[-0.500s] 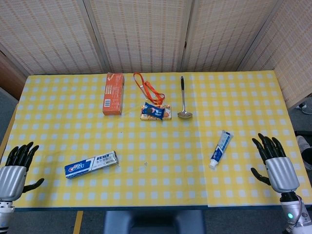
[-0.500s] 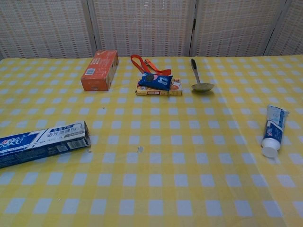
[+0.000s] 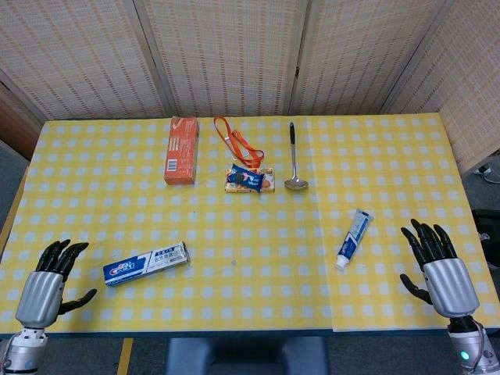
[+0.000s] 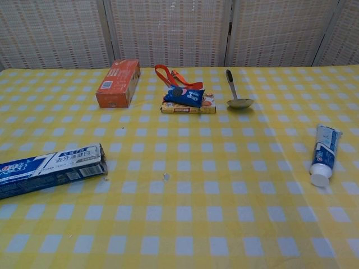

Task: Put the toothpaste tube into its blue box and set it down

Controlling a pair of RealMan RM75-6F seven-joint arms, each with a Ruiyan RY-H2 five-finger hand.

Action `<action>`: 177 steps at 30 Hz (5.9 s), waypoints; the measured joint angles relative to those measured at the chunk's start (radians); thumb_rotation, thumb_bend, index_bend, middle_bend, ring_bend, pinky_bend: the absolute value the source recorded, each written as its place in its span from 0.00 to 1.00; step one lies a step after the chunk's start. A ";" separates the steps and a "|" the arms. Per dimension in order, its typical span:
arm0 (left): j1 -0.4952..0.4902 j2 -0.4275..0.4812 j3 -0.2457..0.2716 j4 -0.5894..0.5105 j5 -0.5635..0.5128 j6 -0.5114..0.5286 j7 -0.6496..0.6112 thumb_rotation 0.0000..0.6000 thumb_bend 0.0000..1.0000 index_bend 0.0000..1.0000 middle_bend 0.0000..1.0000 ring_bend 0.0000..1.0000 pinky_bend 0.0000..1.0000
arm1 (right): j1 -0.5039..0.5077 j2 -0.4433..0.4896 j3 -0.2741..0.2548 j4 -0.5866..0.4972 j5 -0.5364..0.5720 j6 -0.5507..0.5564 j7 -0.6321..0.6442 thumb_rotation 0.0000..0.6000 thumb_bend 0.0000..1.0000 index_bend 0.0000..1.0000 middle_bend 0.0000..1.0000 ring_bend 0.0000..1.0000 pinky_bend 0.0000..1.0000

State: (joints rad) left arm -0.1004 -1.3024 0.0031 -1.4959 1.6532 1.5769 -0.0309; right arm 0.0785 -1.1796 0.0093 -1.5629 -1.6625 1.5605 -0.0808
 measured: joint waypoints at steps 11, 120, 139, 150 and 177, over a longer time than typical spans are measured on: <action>-0.071 -0.097 -0.011 -0.087 -0.041 -0.164 0.241 1.00 0.19 0.32 0.34 0.22 0.15 | -0.002 0.010 -0.010 -0.002 -0.006 -0.010 0.014 1.00 0.29 0.00 0.00 0.00 0.05; -0.285 -0.283 -0.077 -0.049 -0.325 -0.273 0.565 1.00 0.16 0.53 0.68 0.50 0.32 | 0.476 -0.011 0.033 0.037 0.079 -0.722 -0.391 1.00 0.29 0.25 0.13 0.13 0.05; -0.283 -0.277 -0.080 -0.034 -0.328 -0.281 0.550 1.00 0.16 0.53 0.68 0.49 0.32 | 0.487 -0.125 -0.051 0.256 0.031 -0.687 -0.262 1.00 0.29 0.31 0.17 0.16 0.05; -0.281 -0.273 -0.081 -0.033 -0.327 -0.284 0.541 1.00 0.16 0.53 0.68 0.49 0.31 | 0.491 -0.204 -0.075 0.392 -0.021 -0.624 -0.243 1.00 0.32 0.38 0.21 0.17 0.05; -0.273 -0.250 -0.086 -0.044 -0.323 -0.274 0.511 1.00 0.16 0.53 0.68 0.49 0.30 | 0.470 -0.329 -0.089 0.627 -0.125 -0.295 0.062 1.00 0.36 0.83 0.61 0.64 0.82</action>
State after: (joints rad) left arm -0.3738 -1.5529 -0.0831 -1.5396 1.3298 1.3032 0.4804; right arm 0.5486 -1.5085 -0.0798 -0.9358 -1.7872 1.2652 -0.0186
